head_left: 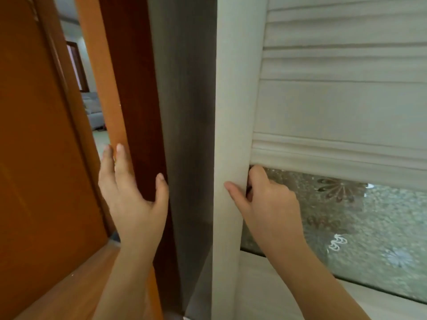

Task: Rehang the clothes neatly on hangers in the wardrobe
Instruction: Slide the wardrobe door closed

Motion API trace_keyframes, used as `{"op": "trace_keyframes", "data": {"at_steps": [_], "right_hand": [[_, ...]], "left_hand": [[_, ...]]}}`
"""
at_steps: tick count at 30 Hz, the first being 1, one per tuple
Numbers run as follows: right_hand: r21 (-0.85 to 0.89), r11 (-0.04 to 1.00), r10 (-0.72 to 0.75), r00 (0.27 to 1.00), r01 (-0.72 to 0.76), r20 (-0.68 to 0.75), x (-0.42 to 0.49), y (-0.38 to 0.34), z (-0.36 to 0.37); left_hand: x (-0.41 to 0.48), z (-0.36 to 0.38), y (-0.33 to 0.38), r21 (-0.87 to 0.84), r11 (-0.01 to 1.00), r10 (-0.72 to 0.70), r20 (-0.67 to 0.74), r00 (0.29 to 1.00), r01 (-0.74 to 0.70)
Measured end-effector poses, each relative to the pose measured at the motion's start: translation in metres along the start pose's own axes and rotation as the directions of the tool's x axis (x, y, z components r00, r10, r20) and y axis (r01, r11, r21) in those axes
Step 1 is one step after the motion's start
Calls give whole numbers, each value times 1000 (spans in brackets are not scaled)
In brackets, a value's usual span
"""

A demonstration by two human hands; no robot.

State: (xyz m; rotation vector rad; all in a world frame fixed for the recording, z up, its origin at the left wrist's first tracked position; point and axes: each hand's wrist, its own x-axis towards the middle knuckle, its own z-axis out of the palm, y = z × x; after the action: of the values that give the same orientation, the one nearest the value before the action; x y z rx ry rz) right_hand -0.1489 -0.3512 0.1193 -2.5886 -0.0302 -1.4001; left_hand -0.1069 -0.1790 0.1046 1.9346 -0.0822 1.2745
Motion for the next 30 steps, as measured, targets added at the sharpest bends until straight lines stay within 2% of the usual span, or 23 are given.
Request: {"op": "trace_keyframes", "data": {"at_steps": [3,7,11,21,30], "right_hand": [[67,998,-20,1000,18,21,5,-15,15],[152,988,-32,999,28,21,12,-34,33],[195,979,-68,998,68,-5,17,-50,49],[165,979,-103,990,118,-95,25,-75,73],[88,984,-137,977,152,-162,27,-94,88]], "left_hand": [[8,0,-9,-150,969,-177,125,976,195],[16,1,-25,-179,963,-176,145,974,200],[26,5,-39,-222,916,-287,218,933,333],[22,6,-48,-346,855,-324,224,919,386],[21,5,-54,-348,858,-308,240,920,378]]}}
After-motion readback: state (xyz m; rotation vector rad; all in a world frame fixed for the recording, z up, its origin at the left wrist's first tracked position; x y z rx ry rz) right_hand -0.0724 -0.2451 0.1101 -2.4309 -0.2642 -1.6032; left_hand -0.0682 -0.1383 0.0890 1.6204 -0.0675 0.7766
